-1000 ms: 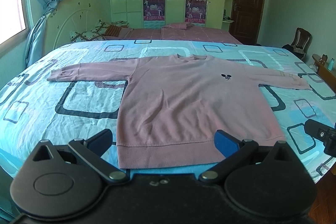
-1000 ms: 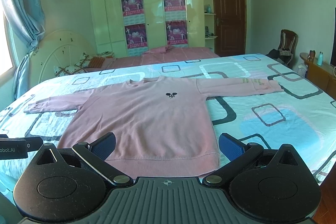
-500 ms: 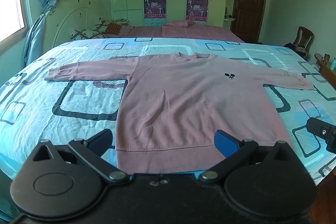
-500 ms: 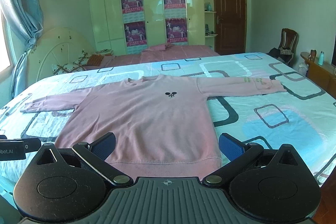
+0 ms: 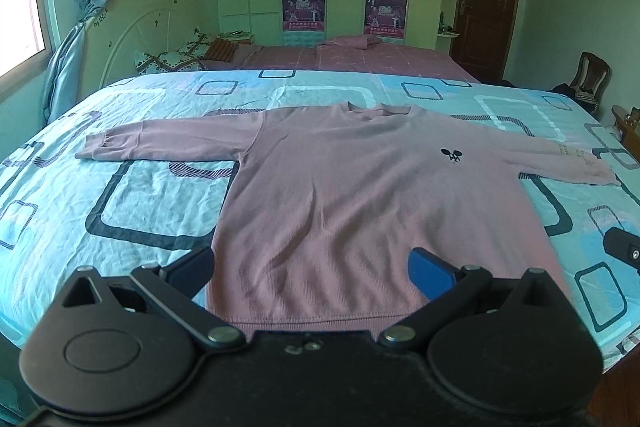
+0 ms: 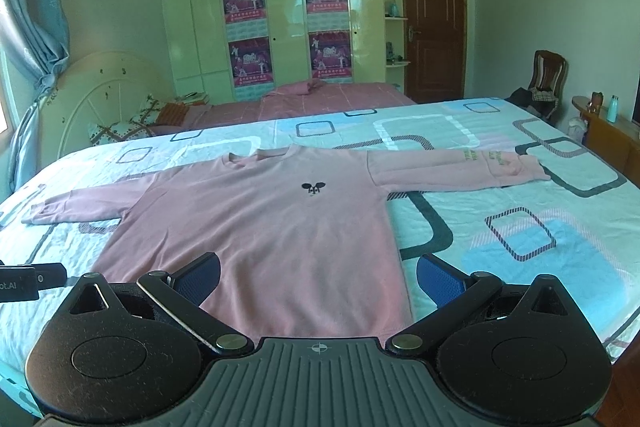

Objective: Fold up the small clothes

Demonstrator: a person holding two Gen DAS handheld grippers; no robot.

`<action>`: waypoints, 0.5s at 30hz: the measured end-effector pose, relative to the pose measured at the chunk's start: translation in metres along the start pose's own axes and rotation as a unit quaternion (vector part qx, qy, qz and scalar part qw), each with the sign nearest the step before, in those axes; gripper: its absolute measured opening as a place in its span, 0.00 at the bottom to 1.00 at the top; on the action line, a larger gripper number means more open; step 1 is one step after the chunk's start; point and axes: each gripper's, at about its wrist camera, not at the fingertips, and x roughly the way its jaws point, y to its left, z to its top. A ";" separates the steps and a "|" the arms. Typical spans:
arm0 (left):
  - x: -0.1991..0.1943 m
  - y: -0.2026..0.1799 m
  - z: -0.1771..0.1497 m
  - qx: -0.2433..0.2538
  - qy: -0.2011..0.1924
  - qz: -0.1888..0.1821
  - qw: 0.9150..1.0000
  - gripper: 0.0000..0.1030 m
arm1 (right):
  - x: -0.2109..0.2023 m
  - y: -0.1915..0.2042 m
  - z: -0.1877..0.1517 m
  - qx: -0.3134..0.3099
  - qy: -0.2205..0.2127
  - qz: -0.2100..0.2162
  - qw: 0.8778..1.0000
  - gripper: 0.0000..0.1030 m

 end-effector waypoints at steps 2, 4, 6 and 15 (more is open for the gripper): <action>0.011 -0.004 0.006 0.002 0.001 0.001 1.000 0.99 | 0.010 -0.006 0.004 0.000 0.000 -0.003 1.000 1.00; 0.024 -0.009 0.011 0.005 0.002 0.002 1.000 0.99 | 0.021 -0.013 0.010 -0.001 -0.002 -0.005 1.000 1.00; 0.038 -0.014 0.017 0.008 0.003 0.003 1.000 0.99 | 0.034 -0.022 0.015 -0.002 -0.002 -0.009 1.000 1.00; 0.114 -0.037 0.043 0.005 0.023 0.003 1.000 0.97 | 0.109 -0.085 0.043 0.019 0.008 -0.038 0.999 1.00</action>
